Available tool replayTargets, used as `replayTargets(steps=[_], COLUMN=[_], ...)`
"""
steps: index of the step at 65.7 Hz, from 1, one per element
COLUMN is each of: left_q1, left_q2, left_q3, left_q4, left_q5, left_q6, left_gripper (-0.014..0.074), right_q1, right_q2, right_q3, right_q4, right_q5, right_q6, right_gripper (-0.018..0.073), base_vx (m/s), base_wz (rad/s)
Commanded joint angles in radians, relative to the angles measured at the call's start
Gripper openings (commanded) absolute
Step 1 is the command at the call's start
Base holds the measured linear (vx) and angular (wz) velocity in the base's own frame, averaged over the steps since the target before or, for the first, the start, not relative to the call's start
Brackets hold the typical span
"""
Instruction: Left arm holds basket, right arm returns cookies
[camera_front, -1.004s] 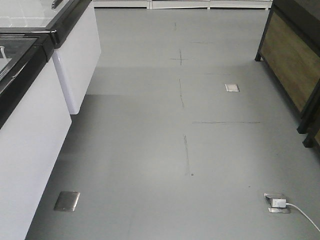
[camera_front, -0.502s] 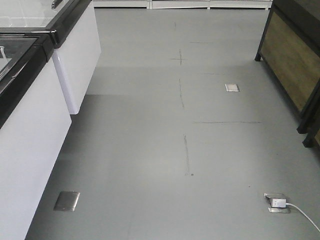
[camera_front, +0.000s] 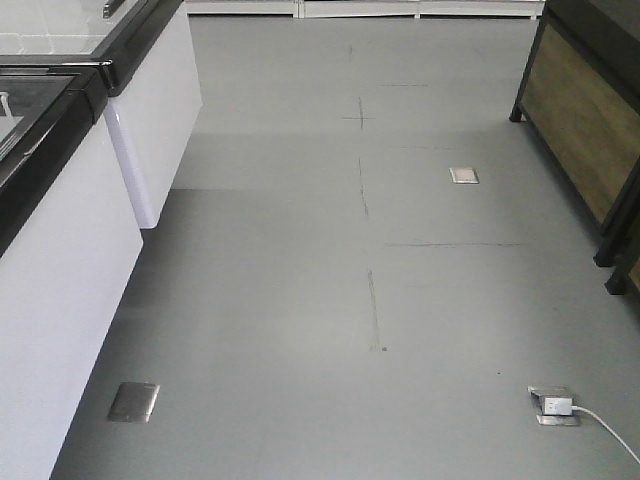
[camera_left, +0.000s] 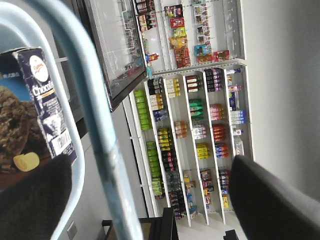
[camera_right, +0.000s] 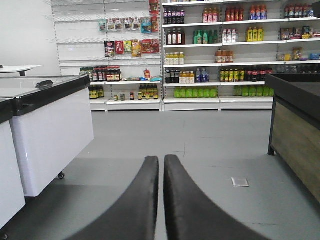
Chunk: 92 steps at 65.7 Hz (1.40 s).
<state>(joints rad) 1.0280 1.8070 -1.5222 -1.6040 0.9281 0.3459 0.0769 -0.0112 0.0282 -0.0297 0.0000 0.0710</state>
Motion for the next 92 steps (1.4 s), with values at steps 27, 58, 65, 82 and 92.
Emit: replayTargets(steps=[27, 58, 65, 82, 92], left_q1=[-0.023, -0.021, -0.032, -0.13, -0.237], left_q2=[0.042, -0.025, -0.047, -0.081, -0.1], left_q3=[-0.076, -0.076, -0.093, -0.167, -0.162], left_q4=[-0.044, -0.117, -0.179, -0.179, -0.169], left_q5=[0.048, 0.061, 0.067, 0.13, 0.19], left_q6=[-0.109, -0.093, -0.077, -0.057, -0.007], left_gripper=[0.0357, -0.0007, -0.0006, -0.0003, -0.0003], right_q1=[-0.007, -0.007, -0.007, -0.007, -0.006], right_q2=[-0.013, -0.013, -0.013, -0.013, -0.013], right_q3=[0.017, 0.017, 0.017, 0.017, 0.017], right_q4=[-0.01, -0.01, -0.01, -0.01, -0.01], right_q5=[-0.073, -0.073, -0.073, -0.073, -0.073], right_q6=[-0.006, -0.006, -0.006, -0.006, -0.006], right_gripper=[-0.001, -0.001, -0.001, -0.0008, -0.0009], base_vx=[0.0, 0.0, 0.0, 0.0, 0.0], base_wz=[0.0, 0.0, 0.0, 0.0, 0.0])
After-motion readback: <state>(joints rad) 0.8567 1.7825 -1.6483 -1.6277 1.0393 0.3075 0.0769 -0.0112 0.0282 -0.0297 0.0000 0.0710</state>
